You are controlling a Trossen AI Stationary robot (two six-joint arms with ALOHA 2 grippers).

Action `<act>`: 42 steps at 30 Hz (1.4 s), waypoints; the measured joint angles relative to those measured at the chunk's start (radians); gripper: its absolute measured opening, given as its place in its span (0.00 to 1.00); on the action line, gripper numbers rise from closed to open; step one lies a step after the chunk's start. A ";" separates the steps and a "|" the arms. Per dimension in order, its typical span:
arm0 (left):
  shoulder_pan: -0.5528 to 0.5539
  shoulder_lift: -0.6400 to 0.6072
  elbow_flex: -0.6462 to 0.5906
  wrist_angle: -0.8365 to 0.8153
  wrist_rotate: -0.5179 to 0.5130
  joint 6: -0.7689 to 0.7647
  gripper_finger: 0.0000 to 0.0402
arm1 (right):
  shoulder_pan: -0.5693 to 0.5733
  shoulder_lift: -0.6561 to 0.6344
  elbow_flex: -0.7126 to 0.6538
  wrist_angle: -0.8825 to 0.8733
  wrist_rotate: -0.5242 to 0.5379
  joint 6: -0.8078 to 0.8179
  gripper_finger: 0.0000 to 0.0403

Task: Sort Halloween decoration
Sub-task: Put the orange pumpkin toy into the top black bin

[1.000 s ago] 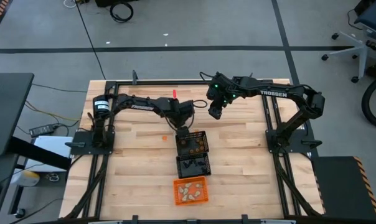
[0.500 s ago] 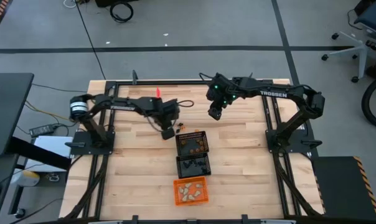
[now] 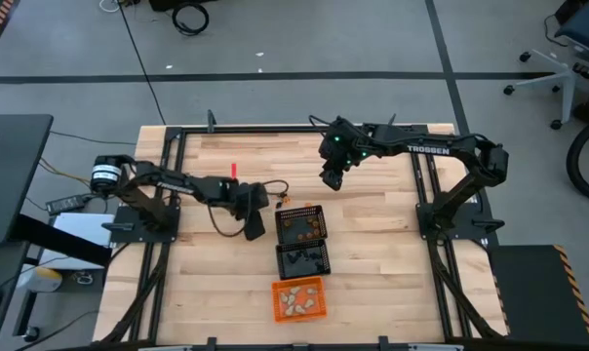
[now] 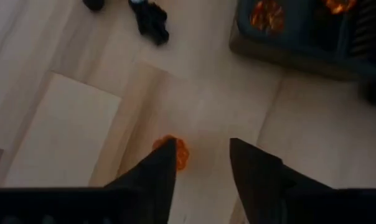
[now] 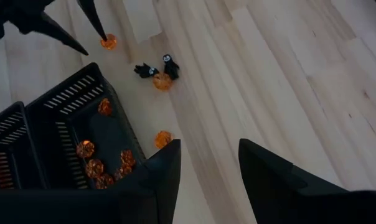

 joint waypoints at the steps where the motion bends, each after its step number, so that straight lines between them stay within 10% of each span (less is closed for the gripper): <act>1: -0.014 0.001 -0.012 0.014 -0.021 -0.001 0.41 | 0.000 0.000 0.000 0.000 0.000 0.000 0.41; 10: -0.145 0.000 -0.040 0.014 -0.309 0.030 0.47 | 0.000 0.000 0.000 -0.005 -0.001 0.025 0.41; 42: -0.124 -0.194 -0.189 0.121 -0.275 0.064 0.40 | 0.040 0.000 0.000 -0.028 -0.003 0.043 0.41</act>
